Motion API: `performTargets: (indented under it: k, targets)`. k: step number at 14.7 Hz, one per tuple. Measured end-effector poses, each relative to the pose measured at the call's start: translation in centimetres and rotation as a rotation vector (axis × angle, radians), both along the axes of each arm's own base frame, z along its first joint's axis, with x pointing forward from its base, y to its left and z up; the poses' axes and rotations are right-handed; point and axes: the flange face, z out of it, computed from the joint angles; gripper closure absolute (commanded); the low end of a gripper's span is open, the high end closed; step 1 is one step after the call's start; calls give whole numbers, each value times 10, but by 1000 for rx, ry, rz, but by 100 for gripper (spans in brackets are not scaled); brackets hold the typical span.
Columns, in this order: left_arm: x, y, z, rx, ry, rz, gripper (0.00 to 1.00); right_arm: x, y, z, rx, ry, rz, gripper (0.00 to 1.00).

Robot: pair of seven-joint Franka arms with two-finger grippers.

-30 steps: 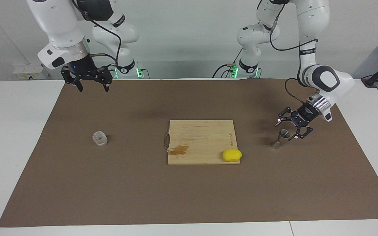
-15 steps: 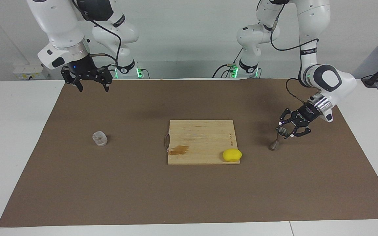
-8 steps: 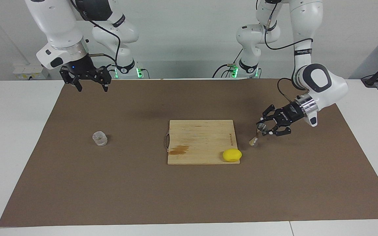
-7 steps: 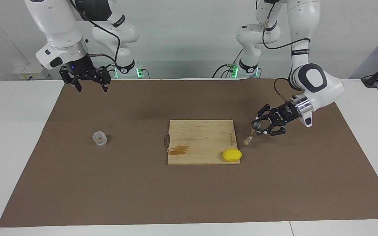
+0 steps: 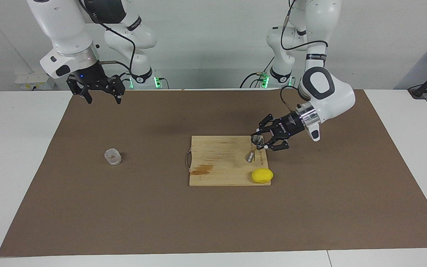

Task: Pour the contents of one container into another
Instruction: 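Carry the dark cup with the left gripper toward the wooden board, then lower the dark cup onto the board while the right gripper grasps the clear cup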

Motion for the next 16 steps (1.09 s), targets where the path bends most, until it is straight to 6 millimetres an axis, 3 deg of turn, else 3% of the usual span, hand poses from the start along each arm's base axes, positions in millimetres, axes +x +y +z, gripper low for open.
performTargets:
  k: [3,9,13,16]
  targets:
    - [-14,-50,0,6,-21,57,100,0,0,-5,-2,10,-92,0]
    - [-54,-135,-9,52,-41,198,100,4,-11,-18,94,53,-510,0]
    - [-49,-154,-36,86,-21,224,100,26,-23,-49,87,65,-812,0]
    - [-38,-163,-44,72,-11,237,100,45,-47,-83,147,127,-1058,0]
